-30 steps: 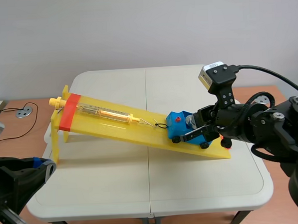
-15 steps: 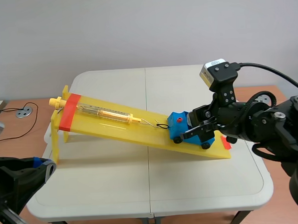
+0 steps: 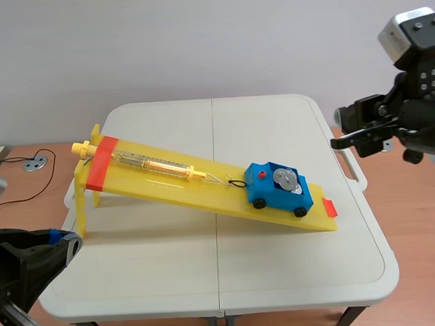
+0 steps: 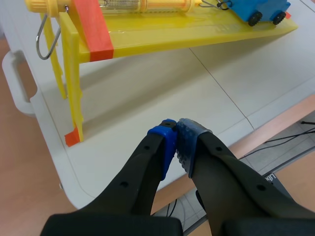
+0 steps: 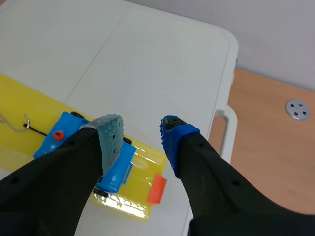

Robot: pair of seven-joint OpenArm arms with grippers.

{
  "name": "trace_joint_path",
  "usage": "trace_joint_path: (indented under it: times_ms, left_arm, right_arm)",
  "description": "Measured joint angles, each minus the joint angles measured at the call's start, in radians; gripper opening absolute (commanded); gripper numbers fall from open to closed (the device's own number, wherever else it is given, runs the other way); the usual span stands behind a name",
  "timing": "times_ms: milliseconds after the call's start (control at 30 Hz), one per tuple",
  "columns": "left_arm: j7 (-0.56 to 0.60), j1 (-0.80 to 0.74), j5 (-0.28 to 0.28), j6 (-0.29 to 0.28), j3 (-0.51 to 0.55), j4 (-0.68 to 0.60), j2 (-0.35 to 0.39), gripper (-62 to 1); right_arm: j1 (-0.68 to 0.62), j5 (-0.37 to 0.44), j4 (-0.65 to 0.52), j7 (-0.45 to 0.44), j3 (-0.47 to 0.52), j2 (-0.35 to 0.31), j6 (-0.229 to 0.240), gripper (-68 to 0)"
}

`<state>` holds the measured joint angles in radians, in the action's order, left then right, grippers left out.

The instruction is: Place the four metal weights on the blue cart on the ramp.

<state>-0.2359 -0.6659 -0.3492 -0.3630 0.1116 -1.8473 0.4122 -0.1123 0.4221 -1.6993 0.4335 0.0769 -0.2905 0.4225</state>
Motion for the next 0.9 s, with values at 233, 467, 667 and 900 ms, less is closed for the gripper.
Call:
trace_joint_path:
  times_ms: [233, 467, 667, 900]
  left_arm:
    - [-0.023, 0.068, 0.000, -0.035, 0.000, 0.000, -0.041, -58.0]
    - [-0.045, 0.164, 0.063, -0.034, -0.051, 0.000, -0.128, -58.0]
    - [-0.045, 0.218, 0.177, -0.034, -0.159, 0.000, -0.193, -58.2]
    - [-0.045, 0.266, 0.314, -0.021, -0.256, 0.000, -0.243, -58.2]
  right_arm:
    - [-0.186, 0.113, -0.071, 0.050, 0.130, -0.082, 0.097, -66.9]
    - [-0.387, 0.183, -0.088, 0.088, 0.256, -0.084, 0.198, -66.9]
    - [-0.571, 0.196, -0.088, 0.092, 0.324, -0.084, 0.263, -66.9]
    - [-0.782, 0.196, -0.088, 0.092, 0.396, -0.084, 0.300, -66.9]
